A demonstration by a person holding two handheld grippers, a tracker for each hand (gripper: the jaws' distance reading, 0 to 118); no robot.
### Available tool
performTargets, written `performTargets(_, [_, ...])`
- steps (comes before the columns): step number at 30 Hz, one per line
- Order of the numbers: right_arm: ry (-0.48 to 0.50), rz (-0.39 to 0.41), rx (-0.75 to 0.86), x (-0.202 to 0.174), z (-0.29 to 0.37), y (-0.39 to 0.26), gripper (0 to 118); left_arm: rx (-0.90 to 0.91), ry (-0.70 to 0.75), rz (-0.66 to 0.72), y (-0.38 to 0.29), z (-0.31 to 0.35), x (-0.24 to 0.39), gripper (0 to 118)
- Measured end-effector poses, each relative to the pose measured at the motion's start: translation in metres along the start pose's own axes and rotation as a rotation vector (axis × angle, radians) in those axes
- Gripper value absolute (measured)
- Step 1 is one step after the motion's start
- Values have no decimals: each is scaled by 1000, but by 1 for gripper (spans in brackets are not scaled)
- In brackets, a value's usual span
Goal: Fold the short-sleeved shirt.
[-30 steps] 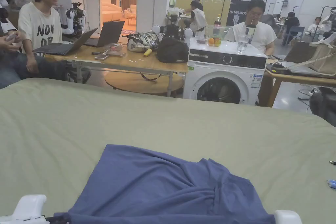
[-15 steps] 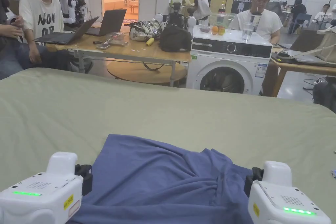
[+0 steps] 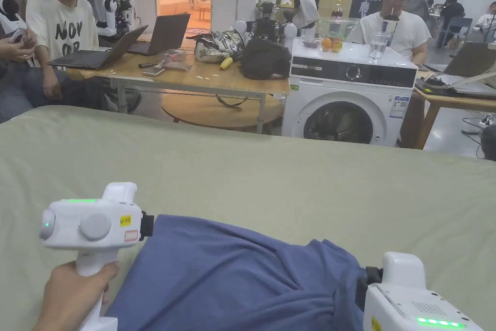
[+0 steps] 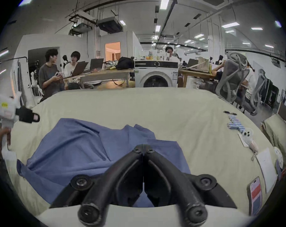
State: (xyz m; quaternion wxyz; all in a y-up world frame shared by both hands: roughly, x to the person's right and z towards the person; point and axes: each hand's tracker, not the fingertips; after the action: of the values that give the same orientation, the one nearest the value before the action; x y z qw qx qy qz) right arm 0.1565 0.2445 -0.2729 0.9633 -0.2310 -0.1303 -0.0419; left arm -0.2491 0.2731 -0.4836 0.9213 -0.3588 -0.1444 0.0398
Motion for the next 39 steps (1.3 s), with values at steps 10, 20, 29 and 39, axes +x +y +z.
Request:
performTargets(10, [-14, -13, -78, 12, -38, 2, 0, -227, 41, 54, 66, -125, -22, 55])
performTargets(20, [-43, -59, -134, 35, -46, 5, 0, -241, 152, -152, 18, -151, 28, 42])
performTargets(29, [-28, -116, -330, 81, -96, 44, 31, -159, 77, -155, 21, -96, 35, 0])
performTargets(39, [14, -100, -610, 82, -192, 60, 58, -49, 29, -120, 12, -36, 23, 0])
